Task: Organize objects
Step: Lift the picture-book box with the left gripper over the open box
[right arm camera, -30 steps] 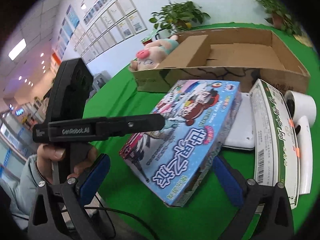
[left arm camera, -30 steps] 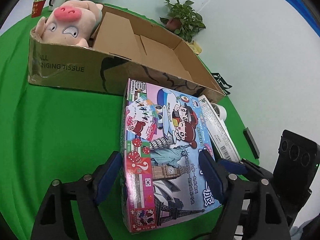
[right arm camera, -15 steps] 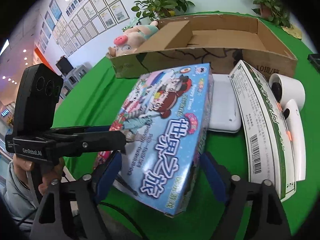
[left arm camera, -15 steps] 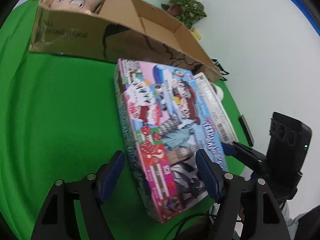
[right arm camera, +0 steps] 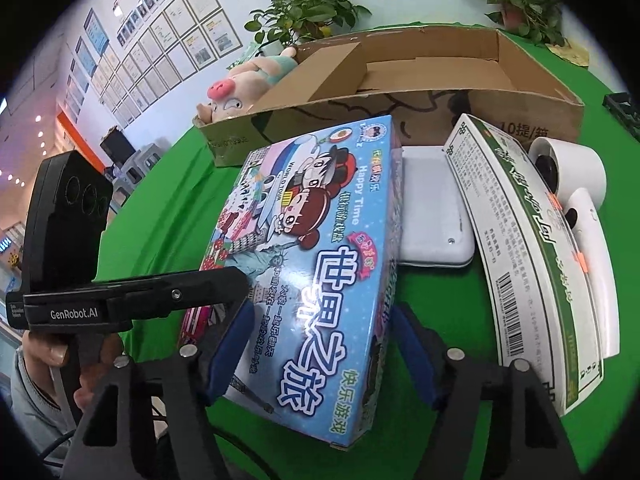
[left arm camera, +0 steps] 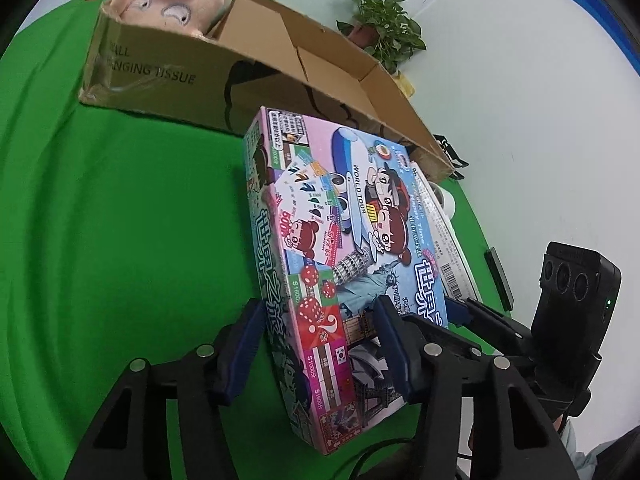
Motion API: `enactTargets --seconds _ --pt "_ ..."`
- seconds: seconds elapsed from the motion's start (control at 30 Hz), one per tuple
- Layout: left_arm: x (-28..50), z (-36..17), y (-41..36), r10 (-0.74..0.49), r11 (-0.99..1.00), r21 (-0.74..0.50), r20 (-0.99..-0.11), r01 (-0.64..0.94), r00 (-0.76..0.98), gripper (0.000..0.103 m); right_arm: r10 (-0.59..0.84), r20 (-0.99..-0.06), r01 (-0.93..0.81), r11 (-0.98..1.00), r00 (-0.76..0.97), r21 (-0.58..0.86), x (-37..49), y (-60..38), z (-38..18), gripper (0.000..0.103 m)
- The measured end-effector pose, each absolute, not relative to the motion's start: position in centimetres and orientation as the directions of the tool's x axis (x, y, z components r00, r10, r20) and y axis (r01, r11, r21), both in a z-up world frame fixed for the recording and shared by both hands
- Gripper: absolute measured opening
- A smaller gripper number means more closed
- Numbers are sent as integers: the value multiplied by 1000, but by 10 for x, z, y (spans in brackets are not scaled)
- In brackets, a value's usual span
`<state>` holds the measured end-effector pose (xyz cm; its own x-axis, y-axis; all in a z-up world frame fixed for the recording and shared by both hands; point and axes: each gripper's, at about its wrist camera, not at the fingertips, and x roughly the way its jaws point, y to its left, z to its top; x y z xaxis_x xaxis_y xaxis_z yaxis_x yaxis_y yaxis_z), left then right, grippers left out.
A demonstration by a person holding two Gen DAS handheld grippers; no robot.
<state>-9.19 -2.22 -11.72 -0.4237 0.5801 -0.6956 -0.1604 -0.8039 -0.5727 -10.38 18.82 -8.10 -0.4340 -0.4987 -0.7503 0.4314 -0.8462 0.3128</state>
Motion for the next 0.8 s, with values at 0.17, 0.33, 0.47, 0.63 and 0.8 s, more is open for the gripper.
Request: enactTargets --seconds 0.17,0.33,0.47,0.63,0.8 --pt "-87 -88 -23 516 -845 -503 -680 -181 -521 53 -512 -722 458 -837 -466 299 -100 182 -71 64" --pt "-85 -49 -17 470 -877 -421 -644 -233 -603 53 -532 -680 470 -830 -505 300 -101 177 -58 63" --pt "-87 -29 -6 431 -900 -346 -629 -264 -647 53 -529 -649 466 -836 -546 290 -107 176 -47 61" --pt "-95 -18 -1 414 -909 -319 -617 -268 -669 53 -521 -619 454 -846 -588 280 -116 178 -34 60" --pt "-112 -10 7 413 -909 -318 -614 -269 -672 53 -508 -589 447 -856 -629 260 -124 183 -20 59"
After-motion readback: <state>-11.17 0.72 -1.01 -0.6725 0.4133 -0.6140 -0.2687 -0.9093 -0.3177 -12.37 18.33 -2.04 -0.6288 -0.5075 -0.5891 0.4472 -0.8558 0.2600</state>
